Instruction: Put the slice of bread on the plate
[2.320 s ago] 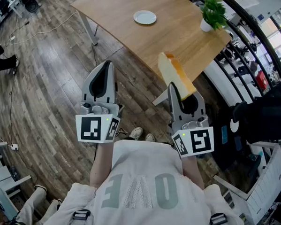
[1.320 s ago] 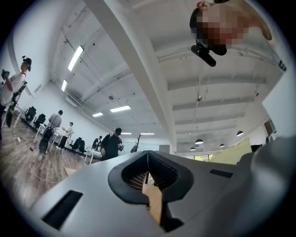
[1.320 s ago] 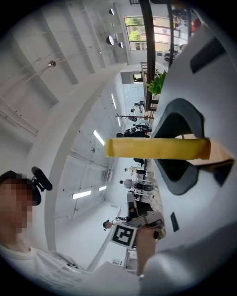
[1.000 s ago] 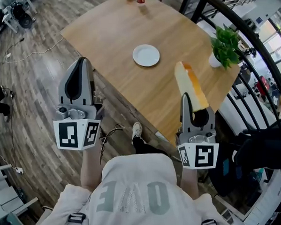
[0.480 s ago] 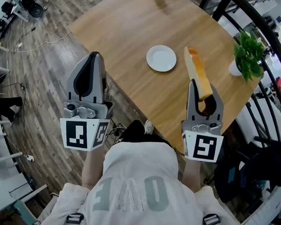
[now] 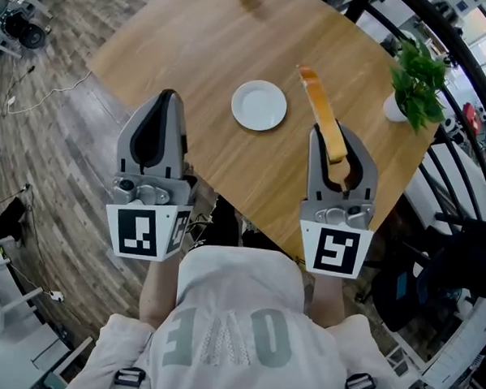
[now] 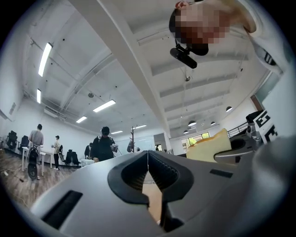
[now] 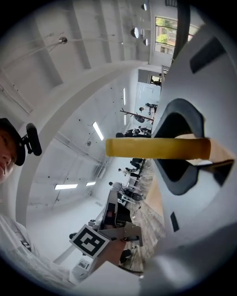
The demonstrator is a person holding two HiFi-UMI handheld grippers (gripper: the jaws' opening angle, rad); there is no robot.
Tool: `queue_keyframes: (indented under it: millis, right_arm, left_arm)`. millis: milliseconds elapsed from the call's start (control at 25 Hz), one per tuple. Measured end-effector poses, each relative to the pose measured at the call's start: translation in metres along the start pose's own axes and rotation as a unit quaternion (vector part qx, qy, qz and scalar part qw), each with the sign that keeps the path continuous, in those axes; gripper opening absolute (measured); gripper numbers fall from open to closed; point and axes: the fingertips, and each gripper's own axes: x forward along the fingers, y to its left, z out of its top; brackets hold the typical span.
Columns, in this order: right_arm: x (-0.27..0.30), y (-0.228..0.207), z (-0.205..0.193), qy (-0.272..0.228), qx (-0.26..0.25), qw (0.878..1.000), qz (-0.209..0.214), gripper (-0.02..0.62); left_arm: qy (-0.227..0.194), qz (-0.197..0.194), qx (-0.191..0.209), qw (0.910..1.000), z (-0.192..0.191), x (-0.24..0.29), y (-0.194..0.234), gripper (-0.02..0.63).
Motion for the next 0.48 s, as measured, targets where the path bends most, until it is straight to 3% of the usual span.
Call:
queue_keyframes:
  millis: [280, 400, 480]
  right_arm:
    - [0.031, 0.003, -0.034, 0.054, -0.064, 0.996, -0.010, 0.094]
    - [0.047, 0.014, -0.056, 0.090, -0.149, 0.985, 0.008, 0.094]
    - [0.059, 0.025, -0.066, 0.095, -0.235, 0.967, 0.016, 0.094]
  left_arm:
    - [0.034, -0.035, -0.030, 0.9984, -0.050, 0.028, -0.007, 0.009]
    - [0.060, -0.031, -0.008, 0.9977, -0.071, 0.030, -0.006, 0.009]
    - [0.072, -0.028, -0.002, 0.9970, -0.083, 0.031, -0.003, 0.009]
